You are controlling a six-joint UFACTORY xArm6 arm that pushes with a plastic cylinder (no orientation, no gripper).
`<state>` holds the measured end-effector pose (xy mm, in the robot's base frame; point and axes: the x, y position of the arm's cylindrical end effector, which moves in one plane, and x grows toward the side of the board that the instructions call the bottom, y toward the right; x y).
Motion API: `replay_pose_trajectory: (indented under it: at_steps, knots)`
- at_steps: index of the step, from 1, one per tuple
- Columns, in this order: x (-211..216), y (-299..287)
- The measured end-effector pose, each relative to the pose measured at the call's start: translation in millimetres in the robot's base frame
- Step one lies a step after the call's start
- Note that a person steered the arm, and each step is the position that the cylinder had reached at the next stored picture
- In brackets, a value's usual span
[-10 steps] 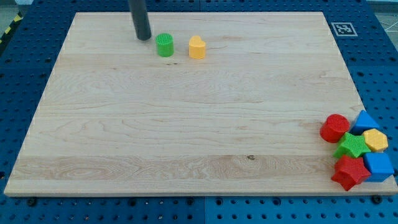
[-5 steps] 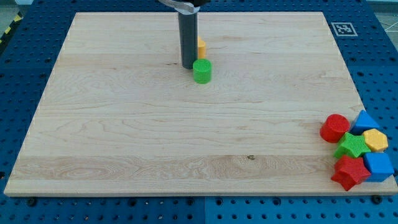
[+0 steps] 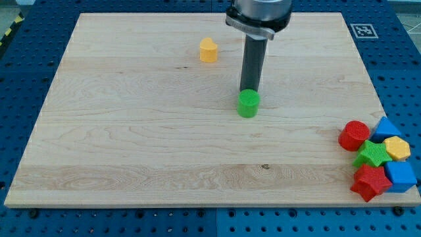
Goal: Push green circle towards bottom center
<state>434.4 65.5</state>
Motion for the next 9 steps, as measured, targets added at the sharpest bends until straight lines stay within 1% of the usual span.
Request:
replay_pose_trajectory:
  at_steps: [1,3,4,5,6,7,8,9]
  knots:
    - [19.5,0.0]
    - [-1.8,0.0]
    - [13.4,0.0]
    - [39.0,0.0]
    - [50.6,0.0]
    - [36.0,-4.8]
    - [35.4,-20.2]
    - [44.8,-25.0]
